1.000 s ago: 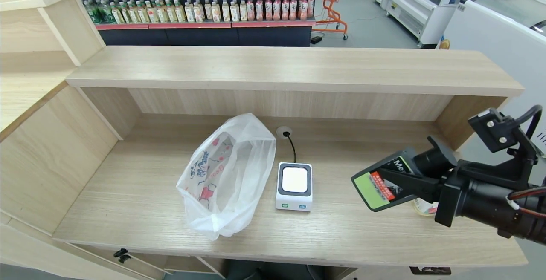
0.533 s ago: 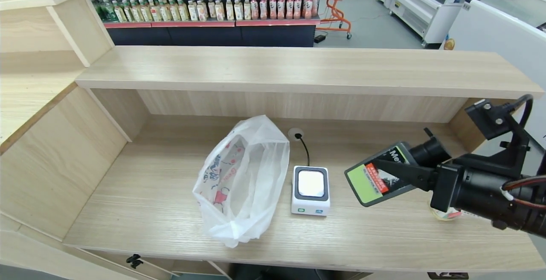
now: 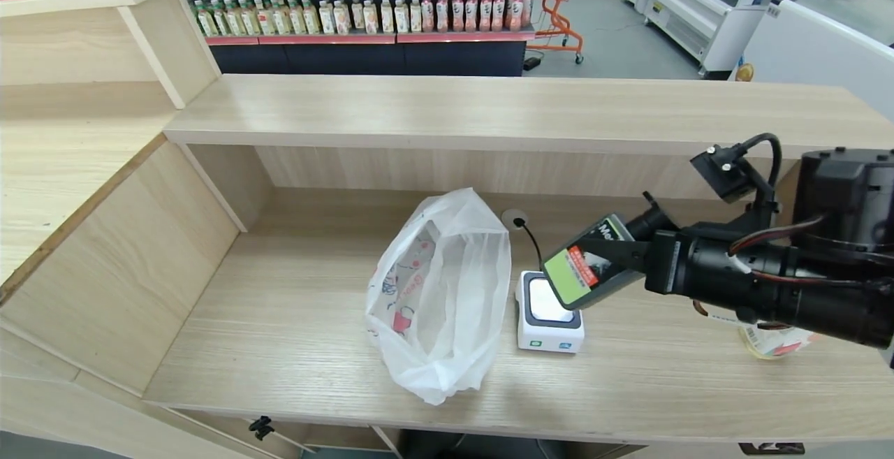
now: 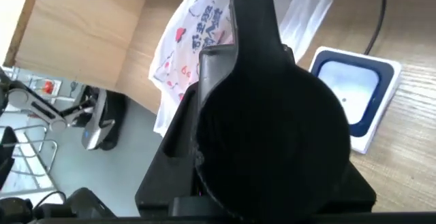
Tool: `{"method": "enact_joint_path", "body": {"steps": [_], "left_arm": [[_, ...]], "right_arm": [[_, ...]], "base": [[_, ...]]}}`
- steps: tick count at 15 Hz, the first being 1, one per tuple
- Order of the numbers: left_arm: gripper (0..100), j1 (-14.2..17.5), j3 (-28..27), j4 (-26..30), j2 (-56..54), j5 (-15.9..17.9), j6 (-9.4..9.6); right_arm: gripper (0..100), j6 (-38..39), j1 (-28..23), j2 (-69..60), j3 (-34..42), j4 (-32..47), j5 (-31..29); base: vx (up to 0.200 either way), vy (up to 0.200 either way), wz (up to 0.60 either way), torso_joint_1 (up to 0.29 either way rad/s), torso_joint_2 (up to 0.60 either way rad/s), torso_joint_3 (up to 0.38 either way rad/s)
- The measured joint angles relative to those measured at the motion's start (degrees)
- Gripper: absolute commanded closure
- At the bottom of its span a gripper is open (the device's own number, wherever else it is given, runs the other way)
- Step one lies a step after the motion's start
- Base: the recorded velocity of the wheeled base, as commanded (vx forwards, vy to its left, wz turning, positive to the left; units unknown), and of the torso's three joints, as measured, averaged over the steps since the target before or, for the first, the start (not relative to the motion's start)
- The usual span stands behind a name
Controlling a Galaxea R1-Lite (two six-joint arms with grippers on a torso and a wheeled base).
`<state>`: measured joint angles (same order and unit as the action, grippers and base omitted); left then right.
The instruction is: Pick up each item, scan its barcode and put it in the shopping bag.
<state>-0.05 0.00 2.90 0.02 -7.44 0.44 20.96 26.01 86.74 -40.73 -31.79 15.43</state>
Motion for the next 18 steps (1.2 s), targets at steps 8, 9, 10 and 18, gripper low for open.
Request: {"method": "enact_joint_path", "body": {"steps": [8, 9, 10, 18], "left_arm": [[0, -0.05, 0.0, -0.01, 0.0, 0.0, 0.0], [0, -0.05, 0.0, -0.01, 0.0, 0.0, 0.0], [0, -0.06, 0.0, -0.01, 0.0, -0.02, 0.0], [0, -0.06, 0.0, -0.01, 0.0, 0.0, 0.0]], "right_arm": [[100, -5.8, 2.23, 14.53, -7.64, -0.66, -4.88], [100, -6.75, 3.17, 16.54, -9.05, -1.29, -4.96], [100, -8.27, 3.91, 18.47, -10.25, -2.61, -4.95], [100, -22.19, 9.12, 32.63, -15.66, -11.82, -4.84]], "base": [[0.0, 0.0, 0.0, 0.0, 0.0, 0.0], [0.0, 0.0, 0.0, 0.0, 0.0, 0.0], [0.0, 0.0, 0.0, 0.0, 0.0, 0.0], [0.0, 0.0, 0.0, 0.0, 0.0, 0.0]]}}
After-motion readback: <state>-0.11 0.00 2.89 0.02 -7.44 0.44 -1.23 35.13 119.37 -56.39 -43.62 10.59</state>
